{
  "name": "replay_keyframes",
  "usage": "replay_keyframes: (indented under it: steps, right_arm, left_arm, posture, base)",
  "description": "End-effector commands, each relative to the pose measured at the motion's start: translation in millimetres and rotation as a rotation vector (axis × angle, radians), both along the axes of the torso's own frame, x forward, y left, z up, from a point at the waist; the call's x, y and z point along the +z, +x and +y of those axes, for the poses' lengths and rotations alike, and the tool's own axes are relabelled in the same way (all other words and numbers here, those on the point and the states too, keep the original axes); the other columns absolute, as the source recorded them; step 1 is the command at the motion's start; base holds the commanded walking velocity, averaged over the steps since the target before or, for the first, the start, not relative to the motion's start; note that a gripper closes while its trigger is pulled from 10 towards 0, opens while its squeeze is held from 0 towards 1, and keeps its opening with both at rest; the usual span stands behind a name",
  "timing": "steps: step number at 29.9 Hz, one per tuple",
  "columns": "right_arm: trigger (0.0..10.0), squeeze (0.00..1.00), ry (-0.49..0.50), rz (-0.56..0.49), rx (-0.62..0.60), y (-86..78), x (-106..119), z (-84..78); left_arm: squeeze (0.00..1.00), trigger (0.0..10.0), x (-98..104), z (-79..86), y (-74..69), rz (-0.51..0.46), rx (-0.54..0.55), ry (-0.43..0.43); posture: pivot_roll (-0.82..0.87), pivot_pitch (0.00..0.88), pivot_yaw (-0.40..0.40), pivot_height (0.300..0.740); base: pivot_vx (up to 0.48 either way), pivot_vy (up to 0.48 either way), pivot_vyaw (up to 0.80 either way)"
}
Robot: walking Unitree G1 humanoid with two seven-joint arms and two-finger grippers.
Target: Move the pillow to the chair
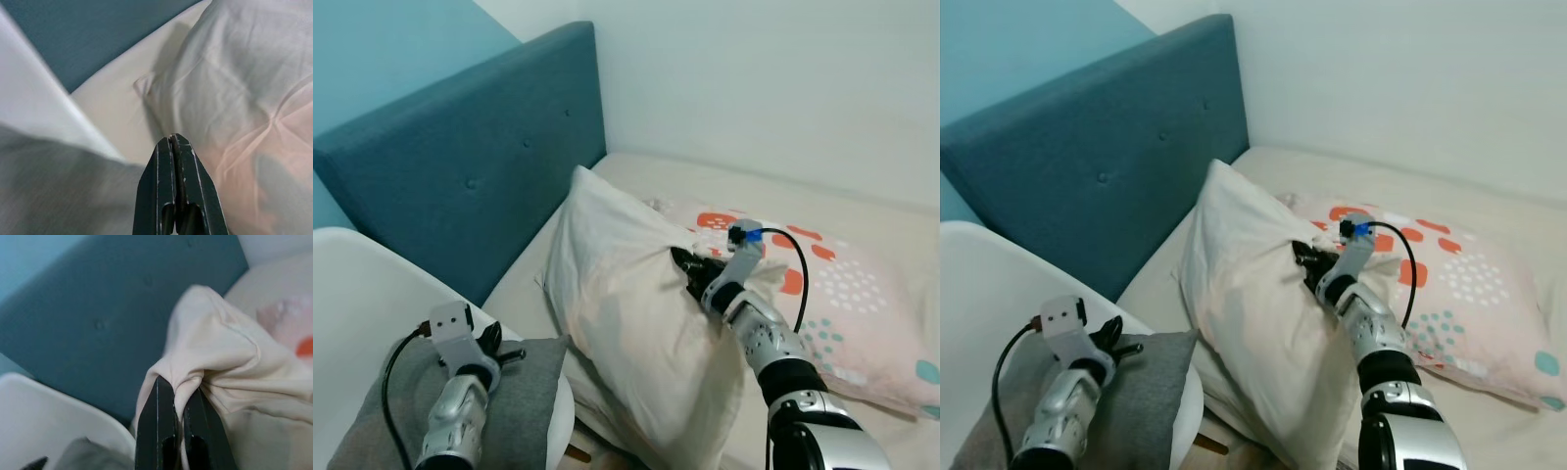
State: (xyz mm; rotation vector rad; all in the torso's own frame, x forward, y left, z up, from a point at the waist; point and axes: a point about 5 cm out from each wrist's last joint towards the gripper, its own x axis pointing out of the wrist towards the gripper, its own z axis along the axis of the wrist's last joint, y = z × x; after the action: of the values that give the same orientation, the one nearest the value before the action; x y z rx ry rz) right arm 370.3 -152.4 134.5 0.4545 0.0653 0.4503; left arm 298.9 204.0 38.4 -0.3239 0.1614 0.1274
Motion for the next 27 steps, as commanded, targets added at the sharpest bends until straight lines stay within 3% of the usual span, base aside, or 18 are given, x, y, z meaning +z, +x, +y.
replay_keyframes:
  steps: [1, 5, 13, 16, 20, 21, 22, 24, 27]
  right_arm:
    - [0.0, 0.00, 0.043, -0.141, 0.037, 4.5, 34.8, 8.7]
    - [0.0, 0.00, 0.065, -0.230, 0.106, -4.3, 52.8, 20.5]
    - [0.0, 0.00, 0.045, -0.249, 0.173, -18.2, 50.8, 37.1]
    - [0.0, 0.00, -0.008, -0.236, 0.148, -20.7, 40.7, 37.3]
    - [0.0, 0.00, 0.002, -0.225, 0.091, -21.5, 39.7, 29.1]
    - [5.6, 0.00, 0.006, -0.244, 0.065, -20.8, 44.8, 25.0]
    - [10.0, 0.00, 0.016, -0.286, 0.006, -18.0, 56.8, 16.0]
    - [10.0, 0.00, 0.021, -0.299, -0.015, -16.8, 60.6, 12.8]
    - [10.0, 0.00, 0.081, -0.416, -0.041, -17.7, 89.7, 4.5]
  left_arm:
    - [0.00, 10.0, -5.1, -10.2, 0.2, 0.035, -0.020, -0.021]
    - [0.00, 10.0, -6.8, -21.7, 4.0, 0.052, -0.035, -0.046]
    - [0.00, 10.0, -5.2, -28.5, 6.2, 0.034, -0.045, -0.073]
    - [0.00, 10.0, -4.9, -29.2, 6.5, 0.030, -0.052, -0.066]
    - [0.00, 10.0, -8.6, -28.5, 4.2, 0.043, -0.053, -0.060]
    - [0.00, 10.0, -10.5, -28.4, 3.0, 0.054, -0.061, -0.048]
    - [0.00, 10.0, -13.5, -28.5, 1.1, 0.069, -0.073, -0.033]
    - [0.00, 10.0, -14.4, -28.6, 0.6, 0.074, -0.076, -0.031]
    - [0.00, 10.0, -15.2, -29.1, 0.1, 0.078, -0.080, -0.034]
  posture:
    - [0.09, 0.000, 0.061, 0.718]
    - [0.08, 0.000, 0.057, 0.737]
    - [0.08, 0.000, 0.053, 0.740]
    - [0.08, 0.000, 0.052, 0.740]
    - [0.08, 0.000, 0.050, 0.740]
    - [0.08, 0.000, 0.049, 0.740]
    - [0.08, 0.000, 0.047, 0.740]
    - [0.08, 0.000, 0.047, 0.740]
    - [0.07, 0.000, 0.048, 0.740]
  base:
    - [0.000, 0.000, 0.00]
    - [-0.183, 0.000, 0.00]
    - [-0.323, 0.000, 0.00]
    - [0.000, 0.000, 0.00]
    - [0.000, 0.000, 0.00]
    - [0.000, 0.000, 0.00]
    - [0.000, 0.000, 0.00]
    - [0.000, 0.000, 0.00]
    - [0.000, 0.000, 0.00]
